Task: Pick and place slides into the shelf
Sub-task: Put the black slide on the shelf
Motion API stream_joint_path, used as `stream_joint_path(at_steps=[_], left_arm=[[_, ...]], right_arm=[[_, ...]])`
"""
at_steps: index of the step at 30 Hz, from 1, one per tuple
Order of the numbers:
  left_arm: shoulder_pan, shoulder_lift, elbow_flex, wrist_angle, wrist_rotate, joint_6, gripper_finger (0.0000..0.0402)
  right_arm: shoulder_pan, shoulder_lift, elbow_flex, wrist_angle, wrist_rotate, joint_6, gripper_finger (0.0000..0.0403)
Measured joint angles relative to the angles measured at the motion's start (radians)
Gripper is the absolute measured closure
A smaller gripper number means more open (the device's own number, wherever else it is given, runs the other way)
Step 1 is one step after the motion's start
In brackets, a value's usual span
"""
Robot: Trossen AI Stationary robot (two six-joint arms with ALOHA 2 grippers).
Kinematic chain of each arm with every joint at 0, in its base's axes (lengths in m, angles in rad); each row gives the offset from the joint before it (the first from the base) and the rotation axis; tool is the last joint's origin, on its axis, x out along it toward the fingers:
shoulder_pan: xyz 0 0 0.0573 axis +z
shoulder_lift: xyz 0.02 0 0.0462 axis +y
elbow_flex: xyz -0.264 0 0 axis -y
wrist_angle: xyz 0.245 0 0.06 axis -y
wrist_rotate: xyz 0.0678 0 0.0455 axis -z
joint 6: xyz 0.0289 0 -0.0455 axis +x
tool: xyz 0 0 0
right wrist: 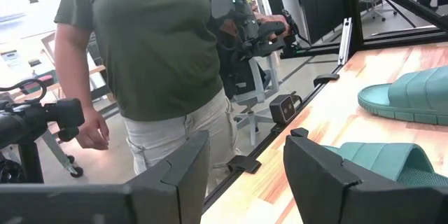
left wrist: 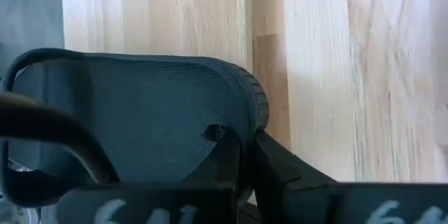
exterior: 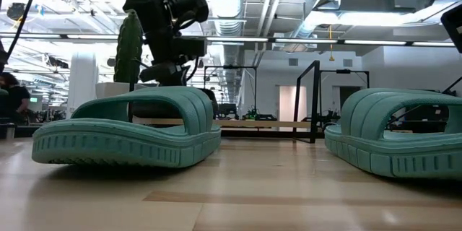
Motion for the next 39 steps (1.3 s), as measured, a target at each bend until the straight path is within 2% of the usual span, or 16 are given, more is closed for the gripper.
stream_joint_path(at_steps=[16, 26, 39], left_arm=[[-0.001, 0.0, 0.0, -0.008, 0.029, -0.008, 0.0376], [0.0, 0.0, 0.0, -0.008, 0.1, -0.009, 0.0373], [0.0, 0.0, 0.0, -0.028, 0.1, -0.005, 0.0371]], right_arm=[[0.0, 0.0, 0.0, 0.0, 0.0, 0.0, 0.0234], [0.0, 0.0, 0.0, 0.0, 0.0, 0.0, 0.0234], [0.0, 0.0, 0.0, 0.0, 0.0, 0.0, 0.0234]])
